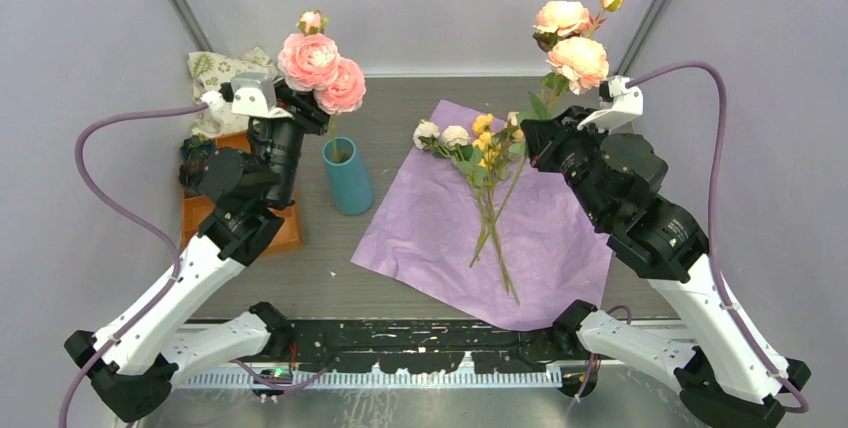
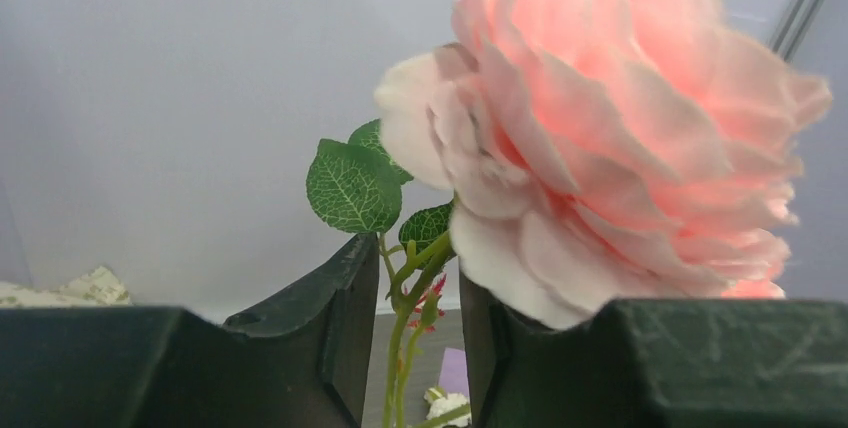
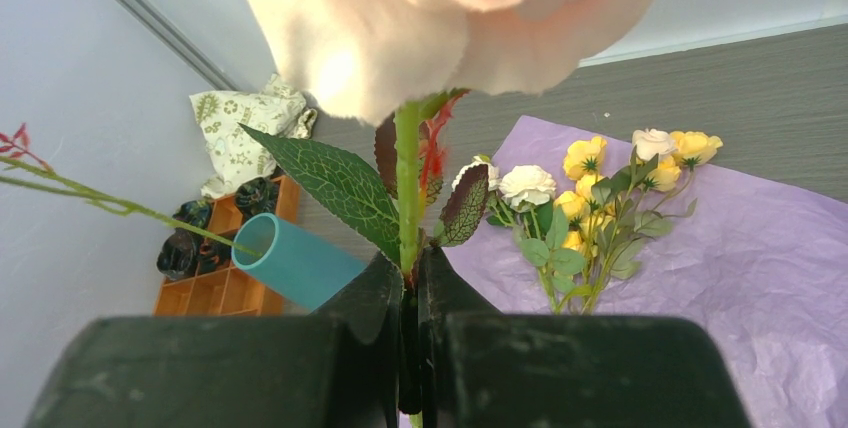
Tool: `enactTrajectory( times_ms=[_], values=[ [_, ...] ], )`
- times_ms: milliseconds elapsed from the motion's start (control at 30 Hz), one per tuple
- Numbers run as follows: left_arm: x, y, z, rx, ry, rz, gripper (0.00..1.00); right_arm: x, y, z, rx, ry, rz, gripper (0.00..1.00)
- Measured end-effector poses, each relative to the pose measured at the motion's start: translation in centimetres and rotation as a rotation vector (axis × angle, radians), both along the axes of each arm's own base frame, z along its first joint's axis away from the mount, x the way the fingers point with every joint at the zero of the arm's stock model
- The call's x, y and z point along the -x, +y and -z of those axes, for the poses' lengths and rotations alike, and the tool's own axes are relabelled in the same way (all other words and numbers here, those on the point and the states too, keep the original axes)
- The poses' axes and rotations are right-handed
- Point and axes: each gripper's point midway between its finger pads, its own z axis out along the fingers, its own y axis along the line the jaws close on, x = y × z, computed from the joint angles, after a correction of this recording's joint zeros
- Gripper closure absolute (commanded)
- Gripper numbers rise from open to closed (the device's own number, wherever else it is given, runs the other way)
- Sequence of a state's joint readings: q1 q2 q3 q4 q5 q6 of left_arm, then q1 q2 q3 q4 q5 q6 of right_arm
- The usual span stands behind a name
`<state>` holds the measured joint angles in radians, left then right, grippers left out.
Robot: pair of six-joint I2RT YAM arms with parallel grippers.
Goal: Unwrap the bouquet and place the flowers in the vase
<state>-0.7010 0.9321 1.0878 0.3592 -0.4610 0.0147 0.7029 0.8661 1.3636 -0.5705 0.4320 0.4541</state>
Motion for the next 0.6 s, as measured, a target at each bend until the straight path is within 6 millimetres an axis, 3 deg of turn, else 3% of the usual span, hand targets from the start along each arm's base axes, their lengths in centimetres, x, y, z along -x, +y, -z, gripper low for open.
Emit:
enactTrajectory(
  times_ms=[367, 600],
  values=[
    [-3.0, 2.0, 5.1, 0.042, 0.192, -0.063, 0.46, 0.0, 0.0, 0.0, 0.002, -0.002, -0.001, 0.99],
    [-3.5, 2.4, 10.4, 0.049, 0.330, -0.075, 0.44, -0.9, 1.0, 0.2, 0.013, 0.005, -0.014, 0.99]
  ],
)
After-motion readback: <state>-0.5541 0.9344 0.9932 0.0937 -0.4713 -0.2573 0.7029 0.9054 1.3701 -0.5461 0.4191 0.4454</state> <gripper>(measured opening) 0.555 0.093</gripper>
